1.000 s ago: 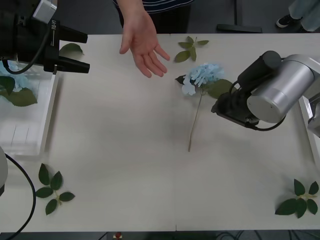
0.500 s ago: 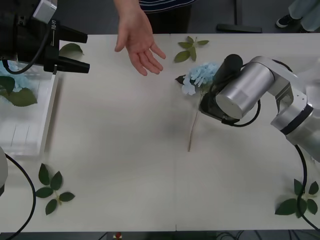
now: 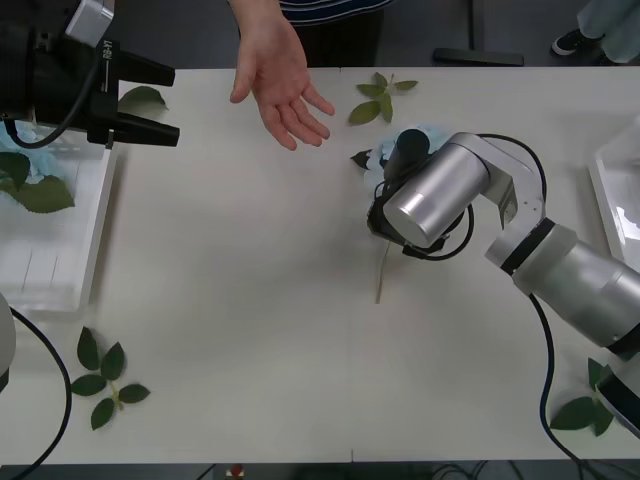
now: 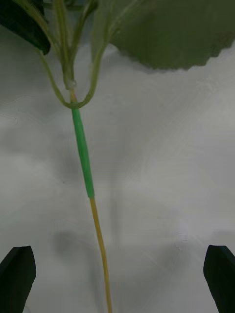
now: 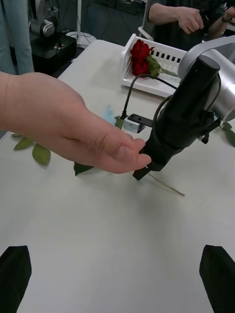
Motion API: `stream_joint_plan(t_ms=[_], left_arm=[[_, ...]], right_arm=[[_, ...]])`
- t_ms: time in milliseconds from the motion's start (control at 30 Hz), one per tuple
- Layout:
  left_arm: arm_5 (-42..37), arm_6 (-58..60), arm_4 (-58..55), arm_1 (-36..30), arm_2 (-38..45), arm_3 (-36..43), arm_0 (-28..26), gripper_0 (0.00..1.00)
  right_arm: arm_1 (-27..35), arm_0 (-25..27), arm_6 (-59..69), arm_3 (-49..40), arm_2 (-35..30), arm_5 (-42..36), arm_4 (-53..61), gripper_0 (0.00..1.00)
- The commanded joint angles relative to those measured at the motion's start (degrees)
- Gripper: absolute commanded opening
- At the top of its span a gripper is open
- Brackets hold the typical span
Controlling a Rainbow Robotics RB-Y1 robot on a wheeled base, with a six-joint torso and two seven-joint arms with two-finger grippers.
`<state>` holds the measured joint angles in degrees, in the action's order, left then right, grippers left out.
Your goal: Place the red flowers into the right box and the blue flowers into the left box. If a person shows an open palm, hand one flower to the person first, then continue sorting.
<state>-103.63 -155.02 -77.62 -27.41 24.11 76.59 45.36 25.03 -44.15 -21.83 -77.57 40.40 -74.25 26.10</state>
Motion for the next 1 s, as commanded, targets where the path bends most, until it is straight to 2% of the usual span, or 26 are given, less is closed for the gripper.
stream_joint_plan(t_ms=[33,167,233,267,333,367,433,1000], left_arm=[[0.2,0.0,-0.3,-2.2,0.1,0.9,0.2,1.00],[0.2,0.0,-0.3,-2.2,0.1,0.9,0.2,1.00],[0.2,0.0,-0.3,-2.2,0.1,0.9,0.2,1.00],[0.2,0.0,-0.3,-2.2,0.1,0.9,0.2,1.00],[0.2,0.0,-0.3,-2.2,0.1,0.9,0.2,1.00],[0.2,0.0,-0.3,-2.2,0.1,0.9,0.2,1.00],[0.2,0.0,-0.3,-2.2,0.1,0.9,0.2,1.00],[0.2,0.0,-0.3,-2.2,0.1,0.9,0.2,1.00]], right_arm=[[0.3,-1.6,-0.2,-1.0,1.5,0.8,-0.7,1.00],[-0.4,-1.6,-0.3,-0.8,1.4,0.9,-1.6,1.00],[-1.1,-1.6,-0.6,0.0,1.6,1.0,-2.1,0.76],[-1.2,-1.6,-0.7,0.3,1.7,1.0,-2.3,0.68],[-1.6,-1.6,-0.8,1.1,2.2,1.6,-2.8,0.30],[-1.6,-1.6,-0.8,1.3,2.4,1.7,-3.0,0.24],[-1.6,-1.6,-0.9,1.5,3.6,2.3,-3.3,0.02],[-1.2,-1.6,-0.9,1.9,5.7,2.3,-3.2,0.00]])
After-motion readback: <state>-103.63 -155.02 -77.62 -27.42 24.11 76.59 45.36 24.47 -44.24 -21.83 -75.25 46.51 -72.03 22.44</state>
